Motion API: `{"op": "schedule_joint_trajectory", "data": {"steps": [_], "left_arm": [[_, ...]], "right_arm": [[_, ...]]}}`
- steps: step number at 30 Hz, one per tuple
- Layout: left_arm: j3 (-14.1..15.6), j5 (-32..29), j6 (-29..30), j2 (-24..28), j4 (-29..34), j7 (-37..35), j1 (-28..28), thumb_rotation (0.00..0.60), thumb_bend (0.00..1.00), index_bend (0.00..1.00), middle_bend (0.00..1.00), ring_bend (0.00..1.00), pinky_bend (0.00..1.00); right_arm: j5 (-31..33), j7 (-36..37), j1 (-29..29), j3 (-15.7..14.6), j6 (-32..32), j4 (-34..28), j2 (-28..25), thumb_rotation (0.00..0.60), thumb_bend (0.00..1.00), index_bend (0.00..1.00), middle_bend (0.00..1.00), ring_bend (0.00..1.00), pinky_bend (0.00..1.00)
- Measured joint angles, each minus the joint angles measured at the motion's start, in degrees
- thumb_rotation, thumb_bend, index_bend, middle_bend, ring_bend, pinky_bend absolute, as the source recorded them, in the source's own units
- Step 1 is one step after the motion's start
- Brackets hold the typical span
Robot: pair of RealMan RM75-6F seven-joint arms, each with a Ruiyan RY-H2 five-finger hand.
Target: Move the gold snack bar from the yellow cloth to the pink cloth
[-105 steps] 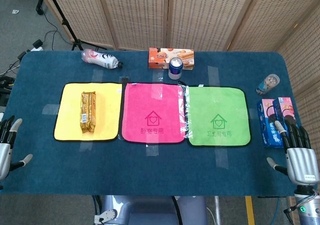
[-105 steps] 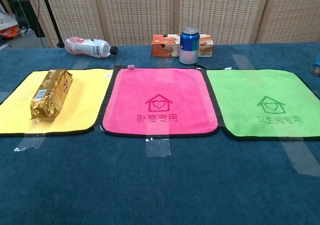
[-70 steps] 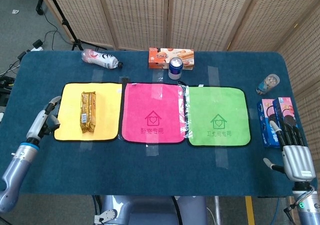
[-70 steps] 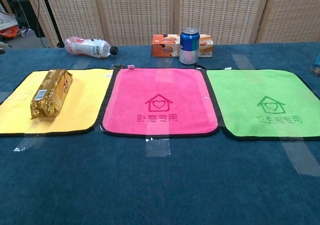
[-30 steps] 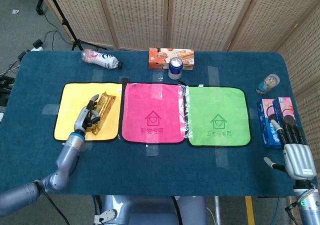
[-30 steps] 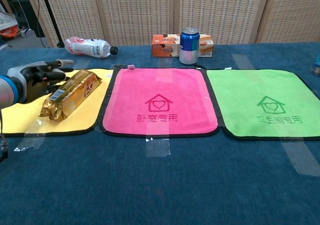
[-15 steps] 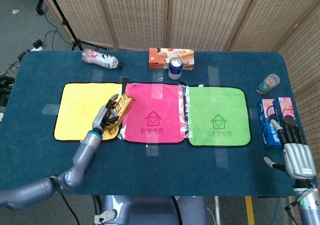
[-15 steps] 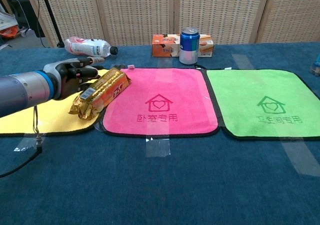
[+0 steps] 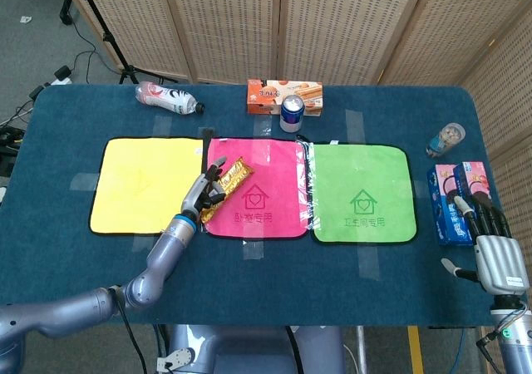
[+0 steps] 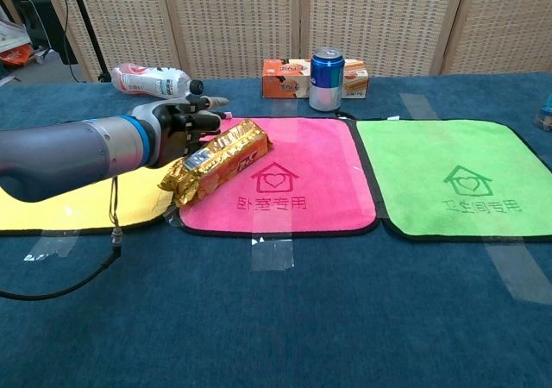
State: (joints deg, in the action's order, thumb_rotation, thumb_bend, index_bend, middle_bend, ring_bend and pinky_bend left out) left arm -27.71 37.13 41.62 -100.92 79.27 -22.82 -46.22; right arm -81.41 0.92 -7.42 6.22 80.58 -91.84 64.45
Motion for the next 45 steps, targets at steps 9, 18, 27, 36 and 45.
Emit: {"op": "schedule_joint_trajectory", "data": {"steps": [9,18,27,36,45], "left_arm": [[-1.15,-3.75,-0.27,-3.41,-1.44,3.05,-4.0,0.6,1.0,0.0,0.0,0.0,0.0],[-1.14,-0.62,2.86,-4.04,-0.89,3.75,-3.39,0.6,1.0,0.0,0.0,0.0,0.0],[2.07,13.58,8.21,3.36,2.61,3.78,2.96,0.6,0.07,0.0,0.0,0.0,0.0],[9.69,30.23,19.54,20.93,5.47,7.34,13.79,0.6,0.0,0.0,0.0,0.0,0.0],[17.79,35.77,27.3,30.01,7.05,10.05,23.54,0.6,0.0,0.0,0.0,0.0,0.0]], "right_arm": [[0.46,0.23,-0.11,0.14,-0.24,0.09,-0.04,0.6,0.0,0.0,0.0,0.0,0.0],[0.53,-0.18,-0.28,0.01,-0.57,-0.03,0.07,0.6,0.0,0.0,0.0,0.0,0.0],[-0.19,0.3,0.02,-0.29,0.08,-0.4,-0.15,0.6,0.0,0.0,0.0,0.0,0.0],[-1.55,-1.8,0.15,-0.85,0.98,-1.13,0.4,0.6,0.0,0.0,0.0,0.0,0.0],[-2.6,-3.7,0.53,-1.19,2.38,-1.34,1.14,0.6,0.0,0.0,0.0,0.0,0.0]]}}
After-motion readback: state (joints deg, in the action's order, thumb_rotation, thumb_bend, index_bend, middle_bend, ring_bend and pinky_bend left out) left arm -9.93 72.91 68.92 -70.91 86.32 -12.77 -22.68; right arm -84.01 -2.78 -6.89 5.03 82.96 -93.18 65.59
